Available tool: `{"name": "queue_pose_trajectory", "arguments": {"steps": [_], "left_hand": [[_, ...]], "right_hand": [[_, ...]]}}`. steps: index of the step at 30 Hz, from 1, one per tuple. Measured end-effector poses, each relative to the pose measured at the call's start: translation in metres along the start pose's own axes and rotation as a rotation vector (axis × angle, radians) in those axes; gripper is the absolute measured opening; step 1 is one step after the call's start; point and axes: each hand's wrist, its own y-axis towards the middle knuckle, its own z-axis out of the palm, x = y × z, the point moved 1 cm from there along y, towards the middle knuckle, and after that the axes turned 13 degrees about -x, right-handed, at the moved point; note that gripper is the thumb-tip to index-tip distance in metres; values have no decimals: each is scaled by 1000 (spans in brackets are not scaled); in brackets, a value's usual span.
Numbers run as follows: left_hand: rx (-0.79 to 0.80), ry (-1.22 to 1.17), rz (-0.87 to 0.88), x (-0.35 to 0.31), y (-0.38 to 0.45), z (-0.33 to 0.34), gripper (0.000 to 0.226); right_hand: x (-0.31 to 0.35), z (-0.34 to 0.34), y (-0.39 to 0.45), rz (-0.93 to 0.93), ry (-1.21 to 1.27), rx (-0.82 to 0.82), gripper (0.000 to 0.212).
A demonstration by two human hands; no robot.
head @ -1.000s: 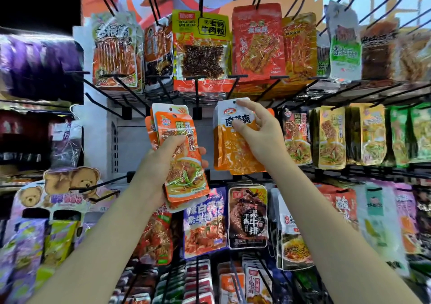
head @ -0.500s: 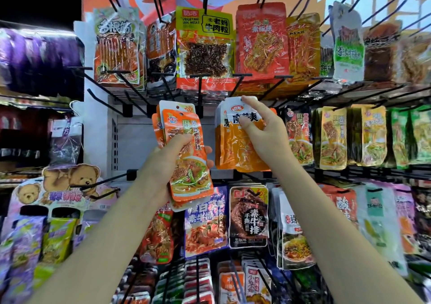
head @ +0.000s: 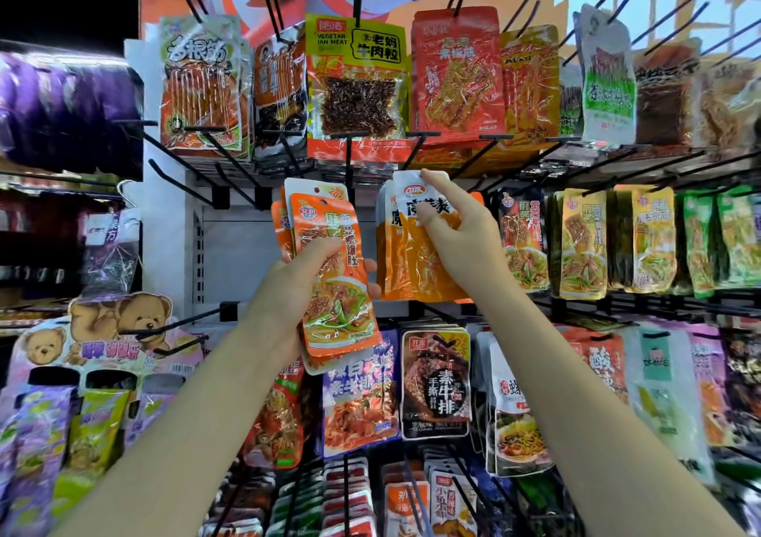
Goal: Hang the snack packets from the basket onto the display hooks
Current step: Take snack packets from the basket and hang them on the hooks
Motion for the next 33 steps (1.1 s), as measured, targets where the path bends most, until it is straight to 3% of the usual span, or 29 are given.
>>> {"name": "queue_pose_trajectory", "arguments": {"steps": [15, 24, 26, 30, 33], "left_hand": [[15, 13, 18, 4, 1, 5, 24], [33, 18, 12, 5, 3, 8, 25], [36, 30, 28, 6, 4, 6, 27], [20, 50, 47, 8, 6, 4, 50], [43, 48, 76, 8, 7, 8, 40]], "right_hand": [[3, 2, 1, -4, 12, 16, 43], [6, 3, 4, -16, -120, 82, 51], [3, 4, 2, -11, -188, 47, 43], [9, -3, -7, -119, -193, -174, 23], [24, -4, -13, -8, -24, 26, 39]]}}
